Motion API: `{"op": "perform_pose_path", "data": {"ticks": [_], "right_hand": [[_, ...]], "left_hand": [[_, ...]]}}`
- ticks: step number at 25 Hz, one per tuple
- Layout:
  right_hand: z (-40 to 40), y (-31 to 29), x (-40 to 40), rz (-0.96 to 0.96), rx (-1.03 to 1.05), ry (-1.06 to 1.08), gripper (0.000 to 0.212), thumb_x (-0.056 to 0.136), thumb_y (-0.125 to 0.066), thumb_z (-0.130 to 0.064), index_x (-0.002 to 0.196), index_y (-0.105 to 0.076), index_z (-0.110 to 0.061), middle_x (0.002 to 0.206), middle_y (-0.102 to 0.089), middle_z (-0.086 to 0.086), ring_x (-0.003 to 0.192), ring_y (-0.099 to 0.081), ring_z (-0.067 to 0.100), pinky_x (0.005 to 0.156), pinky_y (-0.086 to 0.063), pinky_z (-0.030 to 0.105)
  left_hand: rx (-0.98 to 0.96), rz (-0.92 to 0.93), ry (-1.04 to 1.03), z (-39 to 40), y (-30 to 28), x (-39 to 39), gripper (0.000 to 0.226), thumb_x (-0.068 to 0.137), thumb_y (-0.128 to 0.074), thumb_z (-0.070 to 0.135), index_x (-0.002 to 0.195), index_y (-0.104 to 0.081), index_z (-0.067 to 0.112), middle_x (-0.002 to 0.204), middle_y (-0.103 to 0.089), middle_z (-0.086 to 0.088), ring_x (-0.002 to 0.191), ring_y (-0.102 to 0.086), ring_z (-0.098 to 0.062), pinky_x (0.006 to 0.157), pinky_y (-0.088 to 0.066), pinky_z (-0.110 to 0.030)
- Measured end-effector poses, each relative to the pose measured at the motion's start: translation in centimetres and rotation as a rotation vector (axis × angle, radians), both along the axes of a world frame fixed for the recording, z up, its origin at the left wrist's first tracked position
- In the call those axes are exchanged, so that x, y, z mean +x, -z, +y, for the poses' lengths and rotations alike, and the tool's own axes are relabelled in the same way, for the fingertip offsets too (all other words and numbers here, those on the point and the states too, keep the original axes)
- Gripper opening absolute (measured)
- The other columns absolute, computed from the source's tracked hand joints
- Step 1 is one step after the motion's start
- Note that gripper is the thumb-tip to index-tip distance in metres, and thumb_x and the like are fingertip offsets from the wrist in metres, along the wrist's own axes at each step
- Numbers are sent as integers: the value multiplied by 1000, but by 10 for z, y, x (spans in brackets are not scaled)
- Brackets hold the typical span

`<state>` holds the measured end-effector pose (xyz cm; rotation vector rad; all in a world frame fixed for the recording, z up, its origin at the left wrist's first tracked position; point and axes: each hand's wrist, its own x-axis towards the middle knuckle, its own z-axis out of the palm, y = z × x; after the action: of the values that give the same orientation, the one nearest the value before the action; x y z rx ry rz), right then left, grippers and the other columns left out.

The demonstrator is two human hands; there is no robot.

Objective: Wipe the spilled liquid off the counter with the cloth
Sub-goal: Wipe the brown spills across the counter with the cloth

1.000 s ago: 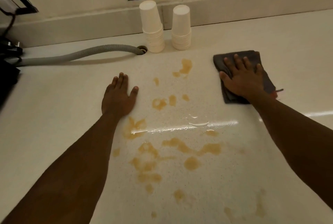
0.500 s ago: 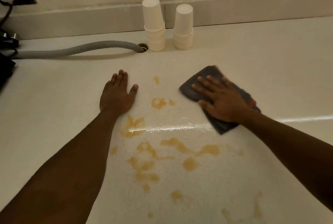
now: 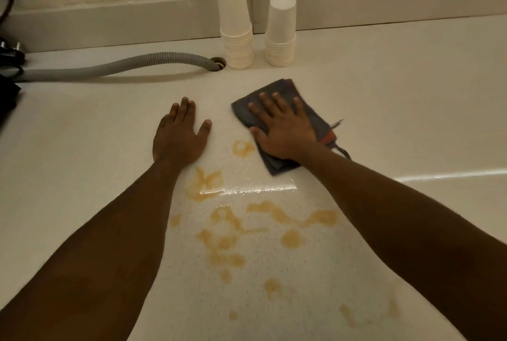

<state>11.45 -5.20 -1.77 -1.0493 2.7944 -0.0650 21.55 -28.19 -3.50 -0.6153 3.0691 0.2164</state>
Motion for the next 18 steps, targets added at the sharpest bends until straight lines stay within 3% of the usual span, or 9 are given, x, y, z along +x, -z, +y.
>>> {"op": "perform_pose_path", "data": {"ticks": [4,7,9,11,15,18], "right_hand": [[63,0,49,28,-26,-257,63,94,-6,-59,152,-3,-36,163,3,-6,149,4,16,120,3,49],[98,-1,10,69,-55,6,66,90,-6,-60,152,-7,-36,163,-4,-3,150,-4,20,118,0,51],[82,1,-24,41,-33,255,66,92,-11,-61,153,-6,-35,164,-3,0,150,-2,24,118,1,55],[42,3,-42,29,-25,343,68,93,-14,-63,153,-4,-34,164,0,2,150,1,27,118,2,58],[-38,3,-12,-10,-26,159,69,93,-14,-62,153,-3,-32,164,3,2,150,4,27,117,5,57],[-45,1,39,8,-7,-49,65,94,-12,-61,153,-2,-34,164,3,1,150,4,24,118,5,55]], "left_hand": [[2,-3,-4,-1,-1,2,72,95,-16,58,153,-7,16,163,-4,-2,150,-5,-20,121,-8,-38],[-6,2,0,1,-1,1,72,95,-15,58,153,-7,15,163,-4,-3,150,-5,-21,122,-9,-39],[-1,0,0,1,-1,0,73,95,-14,58,153,-6,16,163,-3,-3,150,-4,-21,122,-9,-39],[2,1,5,-1,-2,0,73,95,-14,58,153,-5,16,163,-2,-2,150,-3,-20,122,-8,-39],[50,33,4,-3,0,-2,66,97,-21,52,153,-12,16,163,-7,-2,150,-6,-20,122,-9,-38],[250,123,-20,-9,-5,-3,55,99,-33,40,149,-30,17,160,-21,-1,148,-16,-19,121,-12,-36]]}}
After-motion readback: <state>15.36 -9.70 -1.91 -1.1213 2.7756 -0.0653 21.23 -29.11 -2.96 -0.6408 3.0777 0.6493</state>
